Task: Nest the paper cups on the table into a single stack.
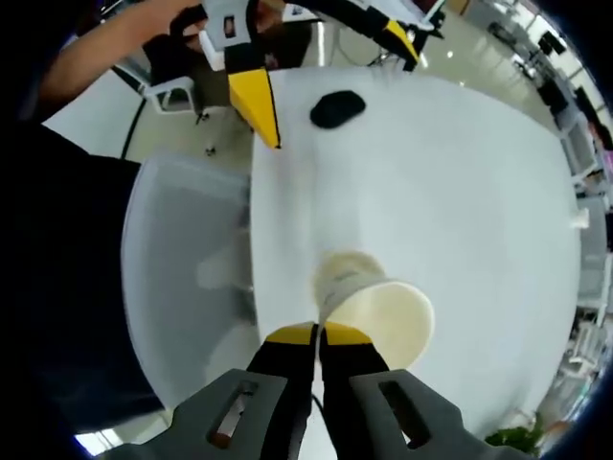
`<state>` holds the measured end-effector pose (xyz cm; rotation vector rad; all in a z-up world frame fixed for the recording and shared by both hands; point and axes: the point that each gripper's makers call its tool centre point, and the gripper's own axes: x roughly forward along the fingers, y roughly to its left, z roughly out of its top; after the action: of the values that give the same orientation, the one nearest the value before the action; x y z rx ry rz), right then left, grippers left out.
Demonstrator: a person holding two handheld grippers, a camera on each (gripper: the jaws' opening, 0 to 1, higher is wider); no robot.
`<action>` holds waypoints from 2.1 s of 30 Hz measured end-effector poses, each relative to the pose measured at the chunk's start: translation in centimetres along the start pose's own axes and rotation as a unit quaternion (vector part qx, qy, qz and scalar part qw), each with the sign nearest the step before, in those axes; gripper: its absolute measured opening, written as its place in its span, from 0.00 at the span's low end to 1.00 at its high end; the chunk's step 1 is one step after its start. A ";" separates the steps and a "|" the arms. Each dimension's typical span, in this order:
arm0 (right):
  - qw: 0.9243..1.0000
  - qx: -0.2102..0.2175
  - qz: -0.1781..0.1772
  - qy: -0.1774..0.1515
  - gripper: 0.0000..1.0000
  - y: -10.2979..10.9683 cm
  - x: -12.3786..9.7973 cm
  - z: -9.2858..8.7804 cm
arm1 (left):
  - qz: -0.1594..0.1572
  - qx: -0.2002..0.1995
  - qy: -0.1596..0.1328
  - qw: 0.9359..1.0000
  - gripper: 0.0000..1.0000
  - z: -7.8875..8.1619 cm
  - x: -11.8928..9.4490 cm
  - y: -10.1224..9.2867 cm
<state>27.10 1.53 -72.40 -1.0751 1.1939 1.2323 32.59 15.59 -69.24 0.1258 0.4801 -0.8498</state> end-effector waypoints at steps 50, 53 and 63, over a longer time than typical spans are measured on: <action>1.000 0.006 0.007 -0.008 0.02 0.0 5.9 0.0 | 0.004 -0.013 0.008 1.000 0.98 -1.2 0.4 0.1; 1.000 -0.005 0.000 -0.021 0.09 -0.2 5.5 0.2 | 0.006 -0.012 0.006 1.000 0.98 -1.1 0.4 0.2; 0.996 -0.011 -0.007 -0.092 0.33 -0.7 2.8 1.6 | 0.006 -0.009 0.004 1.000 0.98 -0.9 0.4 0.3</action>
<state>27.77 3.33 -75.06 -0.9615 1.0316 1.3064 32.71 15.74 -70.23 0.1154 0.4942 -0.8340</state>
